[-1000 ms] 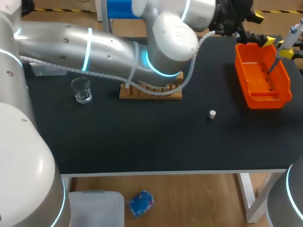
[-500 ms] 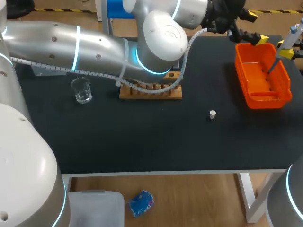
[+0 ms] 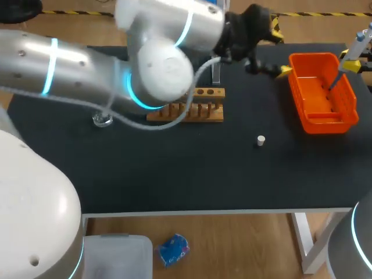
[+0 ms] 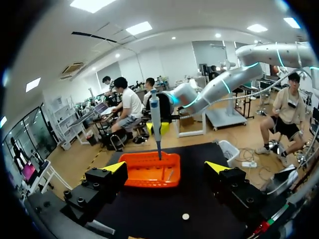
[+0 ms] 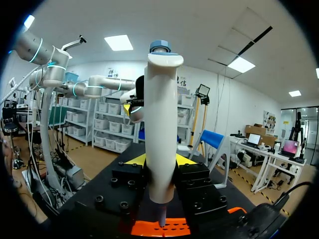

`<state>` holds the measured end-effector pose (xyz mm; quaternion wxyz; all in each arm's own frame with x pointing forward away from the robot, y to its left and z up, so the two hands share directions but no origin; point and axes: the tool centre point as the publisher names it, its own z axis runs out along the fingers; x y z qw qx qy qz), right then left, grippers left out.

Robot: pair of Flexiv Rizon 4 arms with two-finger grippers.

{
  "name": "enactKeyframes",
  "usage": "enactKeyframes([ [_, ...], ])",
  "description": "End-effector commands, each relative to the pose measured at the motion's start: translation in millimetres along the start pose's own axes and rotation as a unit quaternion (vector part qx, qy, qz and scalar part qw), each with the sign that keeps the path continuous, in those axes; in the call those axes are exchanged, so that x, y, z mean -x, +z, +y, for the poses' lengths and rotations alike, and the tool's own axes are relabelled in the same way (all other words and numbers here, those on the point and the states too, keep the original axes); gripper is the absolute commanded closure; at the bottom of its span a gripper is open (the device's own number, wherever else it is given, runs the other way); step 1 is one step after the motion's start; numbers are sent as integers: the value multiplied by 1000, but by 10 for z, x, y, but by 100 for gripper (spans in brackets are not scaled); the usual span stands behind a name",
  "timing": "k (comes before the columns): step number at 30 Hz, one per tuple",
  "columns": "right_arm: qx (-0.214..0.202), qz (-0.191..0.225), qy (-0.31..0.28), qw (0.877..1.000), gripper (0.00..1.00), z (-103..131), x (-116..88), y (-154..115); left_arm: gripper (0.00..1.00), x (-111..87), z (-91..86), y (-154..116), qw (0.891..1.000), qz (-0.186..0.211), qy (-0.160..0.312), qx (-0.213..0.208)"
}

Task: Invert the test tube, pick up the pipette, mount the tip to pipette, aspirate from beaker and dispense into the tube, eject the tip, return the pipette, and cap with the stopper.

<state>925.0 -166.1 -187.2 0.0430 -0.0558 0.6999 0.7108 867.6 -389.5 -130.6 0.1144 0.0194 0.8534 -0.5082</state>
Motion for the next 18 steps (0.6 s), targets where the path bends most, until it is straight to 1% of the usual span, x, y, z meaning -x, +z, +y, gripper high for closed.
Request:
enactKeyframes([
  [1, -1, 0, 0, 1000, 100, 8, 0, 1, 0, -44, 249, -423, 999, 7, -34, -8],
  [16, -1, 0, 0, 1000, 100, 8, 0, 1, 0, -44, 249, -423, 999, 7, -34, -8],
  [18, -1, 0, 0, 1000, 100, 8, 0, 1, 0, -13, 403, -488, 999, 0, -35, -3],
])
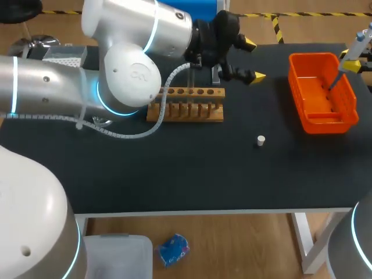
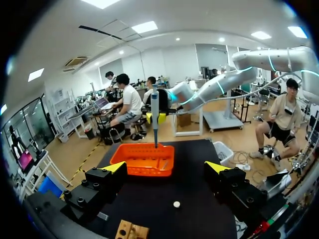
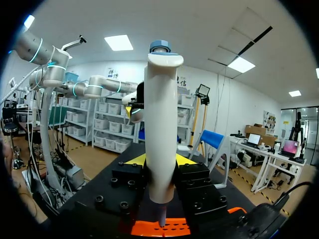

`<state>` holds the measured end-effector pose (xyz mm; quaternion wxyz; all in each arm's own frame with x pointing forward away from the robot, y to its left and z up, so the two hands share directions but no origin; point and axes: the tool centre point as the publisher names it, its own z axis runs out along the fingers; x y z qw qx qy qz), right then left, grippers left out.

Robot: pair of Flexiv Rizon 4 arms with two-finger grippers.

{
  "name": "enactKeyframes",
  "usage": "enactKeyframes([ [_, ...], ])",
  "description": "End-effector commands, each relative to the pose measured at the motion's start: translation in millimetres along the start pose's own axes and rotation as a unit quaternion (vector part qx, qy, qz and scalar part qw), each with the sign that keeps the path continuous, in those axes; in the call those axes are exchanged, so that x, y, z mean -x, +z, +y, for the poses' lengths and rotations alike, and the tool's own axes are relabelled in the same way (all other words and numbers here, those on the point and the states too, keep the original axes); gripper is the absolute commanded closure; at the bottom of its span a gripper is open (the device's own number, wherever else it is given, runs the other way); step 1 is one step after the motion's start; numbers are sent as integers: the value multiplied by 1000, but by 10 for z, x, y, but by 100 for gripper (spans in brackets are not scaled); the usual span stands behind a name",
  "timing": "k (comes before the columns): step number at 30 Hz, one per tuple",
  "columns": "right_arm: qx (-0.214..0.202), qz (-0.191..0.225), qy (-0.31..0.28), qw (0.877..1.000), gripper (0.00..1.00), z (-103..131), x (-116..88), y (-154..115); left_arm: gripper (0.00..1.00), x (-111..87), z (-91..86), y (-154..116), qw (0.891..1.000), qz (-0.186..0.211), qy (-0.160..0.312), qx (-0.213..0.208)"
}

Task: Invert the test tube, pick up the pipette, mount the tip to pipette, aspirate from beaker and dispense into the tube, eject the tip, return the pipette, and cap with the stopper.

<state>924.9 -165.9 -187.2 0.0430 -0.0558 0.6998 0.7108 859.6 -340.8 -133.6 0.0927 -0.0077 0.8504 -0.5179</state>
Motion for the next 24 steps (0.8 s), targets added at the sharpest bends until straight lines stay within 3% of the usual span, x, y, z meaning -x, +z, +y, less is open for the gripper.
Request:
enactKeyframes([
  [1, -1, 0, 0, 1000, 100, 7, 1, -1, 0, 52, 219, -113, 1000, -12, 5, 3],
  [5, -1, 0, 0, 1000, 100, 7, 1, -1, 0, 41, 497, -287, 1000, -24, 8, -2],
  [12, -1, 0, 0, 1000, 100, 7, 1, -1, 0, -25, 895, -513, 998, -39, 17, -53],
  [16, -1, 0, 0, 1000, 100, 7, 1, -1, 0, -50, 1025, -539, 997, -45, 5, -63],
  [20, -1, 0, 0, 1000, 100, 7, 1, -1, 0, -70, 1066, -493, 994, -42, 2, -105],
  [24, -1, 0, 0, 1000, 100, 7, 1, -1, 0, -75, 1104, -442, 993, -29, 7, -115],
])
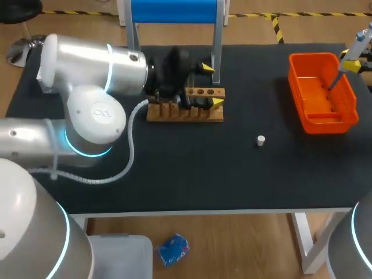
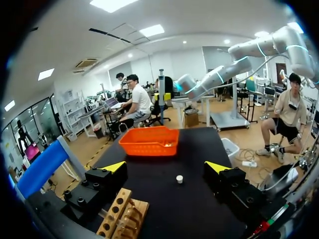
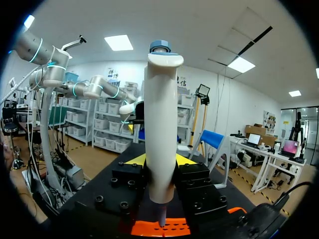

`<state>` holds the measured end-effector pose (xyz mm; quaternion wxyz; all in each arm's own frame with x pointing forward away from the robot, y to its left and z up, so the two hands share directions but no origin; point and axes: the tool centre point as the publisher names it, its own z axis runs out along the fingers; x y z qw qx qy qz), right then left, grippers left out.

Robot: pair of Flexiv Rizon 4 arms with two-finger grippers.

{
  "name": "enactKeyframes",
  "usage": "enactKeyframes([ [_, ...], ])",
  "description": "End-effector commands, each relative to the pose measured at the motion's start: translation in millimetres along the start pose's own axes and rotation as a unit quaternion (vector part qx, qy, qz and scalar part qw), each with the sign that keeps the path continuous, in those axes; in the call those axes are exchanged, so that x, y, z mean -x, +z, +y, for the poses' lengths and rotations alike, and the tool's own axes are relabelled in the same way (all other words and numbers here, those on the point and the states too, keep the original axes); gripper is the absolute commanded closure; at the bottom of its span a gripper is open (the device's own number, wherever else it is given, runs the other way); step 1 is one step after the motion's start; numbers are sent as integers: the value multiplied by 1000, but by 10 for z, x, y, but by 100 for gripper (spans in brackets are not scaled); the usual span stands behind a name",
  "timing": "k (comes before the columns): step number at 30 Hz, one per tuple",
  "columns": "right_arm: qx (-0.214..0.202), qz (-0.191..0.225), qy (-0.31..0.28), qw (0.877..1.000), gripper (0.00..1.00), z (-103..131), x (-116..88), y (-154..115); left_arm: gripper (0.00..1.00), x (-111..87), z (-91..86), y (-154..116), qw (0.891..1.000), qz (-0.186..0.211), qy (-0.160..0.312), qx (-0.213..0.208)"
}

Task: Invert the test tube, pick up the pipette, mount the tip to pipette, aspirate from beaker and dispense into the tube, eject the tip, return the pipette, and cap with the stopper.

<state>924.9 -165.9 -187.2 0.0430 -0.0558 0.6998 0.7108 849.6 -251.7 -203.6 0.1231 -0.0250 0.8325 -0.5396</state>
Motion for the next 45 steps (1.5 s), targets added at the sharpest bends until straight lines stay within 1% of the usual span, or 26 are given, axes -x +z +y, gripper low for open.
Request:
enactKeyframes([
  [1, -1, 0, 0, 1000, 100, 7, 1, -1, 0, 26, 106, 49, 995, 17, 7, -95],
  [4, -1, 0, 0, 1000, 100, 7, 1, -1, 0, 27, 163, 37, 995, 17, 1, -100],
  [5, -1, 0, 0, 1000, 100, 7, 1, -1, 0, 26, 170, 29, 996, 15, -5, -90],
  [8, -1, 0, 0, 1000, 100, 7, 1, -1, 0, 20, 183, 22, 995, 11, -7, -94],
  [13, -1, 0, 0, 1000, 100, 7, 1, -1, 0, -28, 201, 6, 992, -5, -14, -127],
  [14, -1, 0, 0, 1000, 100, 7, 1, -1, 0, -40, 207, 6, 993, -4, -16, -121],
  [16, -1, 0, 0, 1000, 100, 7, 1, -1, 0, -67, 213, 8, 992, -6, -15, -128],
  [18, -1, 0, 0, 1000, 100, 7, 1, -1, 0, -93, 219, 1, 992, -8, -19, -125],
  [19, -1, 0, 0, 1000, 100, 7, 1, -1, 0, -106, 221, 2, 990, -13, -19, -140],
  [20, -1, 0, 0, 1000, 100, 7, 1, -1, 0, -115, 223, -7, 989, -17, -21, -144],
  [21, -1, 0, 0, 1000, 100, 7, 1, -1, 0, -119, 229, -11, 990, -15, -24, -137],
  [23, -1, 0, 0, 1000, 100, 7, 1, -1, 0, -124, 243, -14, 988, -25, -29, -152],
  [26, -1, 0, 0, 1000, 100, 7, 1, -1, 0, -126, 246, -22, 986, -32, -38, -161],
  [30, -1, 0, 0, 1000, 100, 7, 1, -1, 0, -130, 240, -13, 984, -29, -38, -170],
  [31, -1, 0, 0, 1000, 100, 7, 1, -1, 0, -129, 236, -2, 984, -24, -36, -170],
  [32, -1, 0, 0, 1000, 100, 7, 1, -1, 0, -125, 229, 9, 982, -19, -33, -183],
  [35, -1, 0, 0, 1000, 100, 7, 1, -1, 0, -90, 173, 43, 982, 8, -18, -190],
  [37, -1, 0, 0, 1000, 100, 7, 1, -1, 0, -68, 151, 46, 983, 11, -18, -184],
  [41, -1, 0, 0, 1000, 100, 7, 1, -1, 0, -36, 123, 23, 983, 7, -20, -180],
  [44, -1, 0, 0, 1000, 100, 7, 1, -1, 0, -29, 99, -11, 981, -5, -26, -190],
  [45, -1, 0, 0, 1000, 100, 7, 1, -1, 0, -27, 91, -22, 982, -3, -22, -189],
])
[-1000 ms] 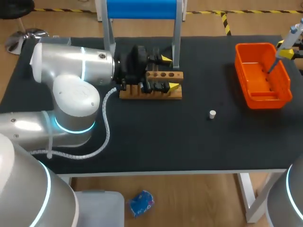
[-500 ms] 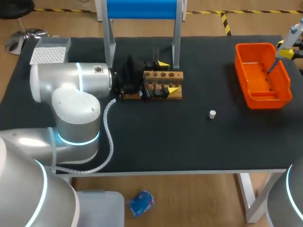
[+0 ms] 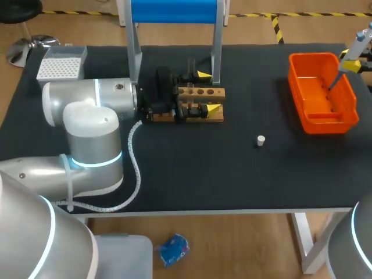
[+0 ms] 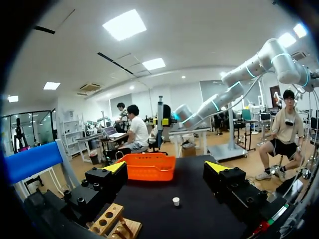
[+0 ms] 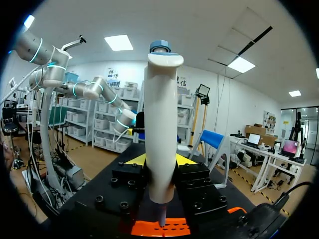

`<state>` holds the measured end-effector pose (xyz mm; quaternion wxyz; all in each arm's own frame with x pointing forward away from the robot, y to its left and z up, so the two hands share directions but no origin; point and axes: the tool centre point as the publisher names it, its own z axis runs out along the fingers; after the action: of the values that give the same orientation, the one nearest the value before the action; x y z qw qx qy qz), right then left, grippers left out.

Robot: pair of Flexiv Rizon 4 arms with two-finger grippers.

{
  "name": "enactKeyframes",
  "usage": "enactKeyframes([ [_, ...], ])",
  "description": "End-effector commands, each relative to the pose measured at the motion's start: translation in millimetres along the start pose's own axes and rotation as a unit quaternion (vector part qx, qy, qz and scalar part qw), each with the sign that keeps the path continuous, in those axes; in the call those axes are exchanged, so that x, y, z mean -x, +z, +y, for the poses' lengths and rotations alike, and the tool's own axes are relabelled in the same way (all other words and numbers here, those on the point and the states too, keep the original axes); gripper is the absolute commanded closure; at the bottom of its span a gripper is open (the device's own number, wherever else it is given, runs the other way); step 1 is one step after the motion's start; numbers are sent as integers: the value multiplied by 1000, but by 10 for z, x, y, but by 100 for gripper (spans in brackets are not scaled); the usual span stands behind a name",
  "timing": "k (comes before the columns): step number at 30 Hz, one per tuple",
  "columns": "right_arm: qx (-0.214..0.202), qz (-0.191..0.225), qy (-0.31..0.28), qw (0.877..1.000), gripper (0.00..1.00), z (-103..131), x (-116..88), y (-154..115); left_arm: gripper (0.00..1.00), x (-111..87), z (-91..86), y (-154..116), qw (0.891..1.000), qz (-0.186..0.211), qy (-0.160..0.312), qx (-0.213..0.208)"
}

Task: Invert the test tube, pick up the pipette, mount the tip to pipette, aspirate from beaker and dispense into the tube, eject the tip, return the pipette, and cap with the stopper.

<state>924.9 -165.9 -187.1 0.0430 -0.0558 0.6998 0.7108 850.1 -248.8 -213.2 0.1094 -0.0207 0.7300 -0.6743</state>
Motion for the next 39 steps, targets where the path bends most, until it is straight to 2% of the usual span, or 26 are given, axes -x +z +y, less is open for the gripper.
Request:
enactKeyframes([
  [1, -1, 0, 0, 1000, 100, 7, 1, -1, 0, -22, -32, -28, 1000, -7, 3, -21],
  [12, -1, 0, 0, 1000, 100, 7, 1, -1, 0, -5, -187, -47, 1000, -1, -7, 15],
  [19, -1, 0, 0, 1000, 100, 7, 1, -1, 0, 6, -244, -54, 1000, -2, -7, 24],
  [35, -1, 0, 0, 1000, 100, 7, 1, -1, 0, 8, -245, -52, 1000, -3, -3, 16],
  [39, -40, -19, 12, 999, 100, 177, -76, 2, 0, 8, -245, -52, 1000, -3, -3, 16],
])
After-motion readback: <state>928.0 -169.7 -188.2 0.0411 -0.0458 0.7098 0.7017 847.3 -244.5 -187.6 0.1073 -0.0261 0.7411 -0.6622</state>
